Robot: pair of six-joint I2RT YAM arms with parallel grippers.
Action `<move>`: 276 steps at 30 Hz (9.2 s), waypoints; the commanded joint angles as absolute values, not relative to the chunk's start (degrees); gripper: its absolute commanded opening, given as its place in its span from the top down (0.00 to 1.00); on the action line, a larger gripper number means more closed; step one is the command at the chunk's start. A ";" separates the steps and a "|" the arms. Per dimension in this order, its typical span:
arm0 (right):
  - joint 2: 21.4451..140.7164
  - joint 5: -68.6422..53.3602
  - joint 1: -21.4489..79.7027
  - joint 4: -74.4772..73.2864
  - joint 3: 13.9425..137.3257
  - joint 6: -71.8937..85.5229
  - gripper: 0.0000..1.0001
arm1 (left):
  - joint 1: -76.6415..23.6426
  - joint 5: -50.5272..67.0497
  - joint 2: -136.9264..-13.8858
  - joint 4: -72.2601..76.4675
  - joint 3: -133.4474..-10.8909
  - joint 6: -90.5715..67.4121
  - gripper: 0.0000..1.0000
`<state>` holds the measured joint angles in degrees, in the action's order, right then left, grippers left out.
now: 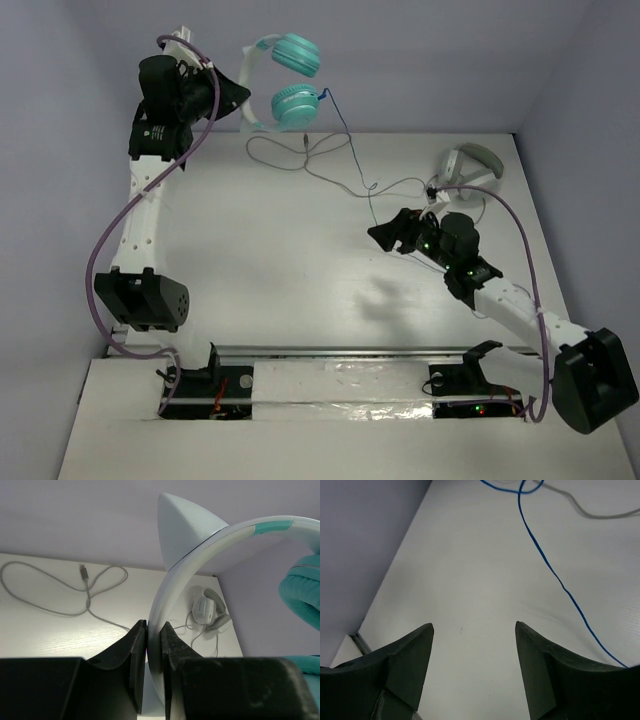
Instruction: Wrap the headphones
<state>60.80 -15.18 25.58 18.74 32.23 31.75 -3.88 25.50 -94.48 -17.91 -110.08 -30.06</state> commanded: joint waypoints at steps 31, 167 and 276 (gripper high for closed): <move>67.44 -12.23 26.02 31.04 31.99 33.76 0.56 | -4.39 30.58 -84.73 -8.00 -105.03 -31.73 1.00; 71.90 30.58 52.65 -36.48 77.87 9.58 1.00 | -32.52 13.88 -79.28 -19.25 -63.90 -4.83 1.00; 63.63 -9.14 51.76 18.99 22.67 39.99 0.96 | -23.47 3.09 -75.77 10.26 -74.80 -35.77 1.00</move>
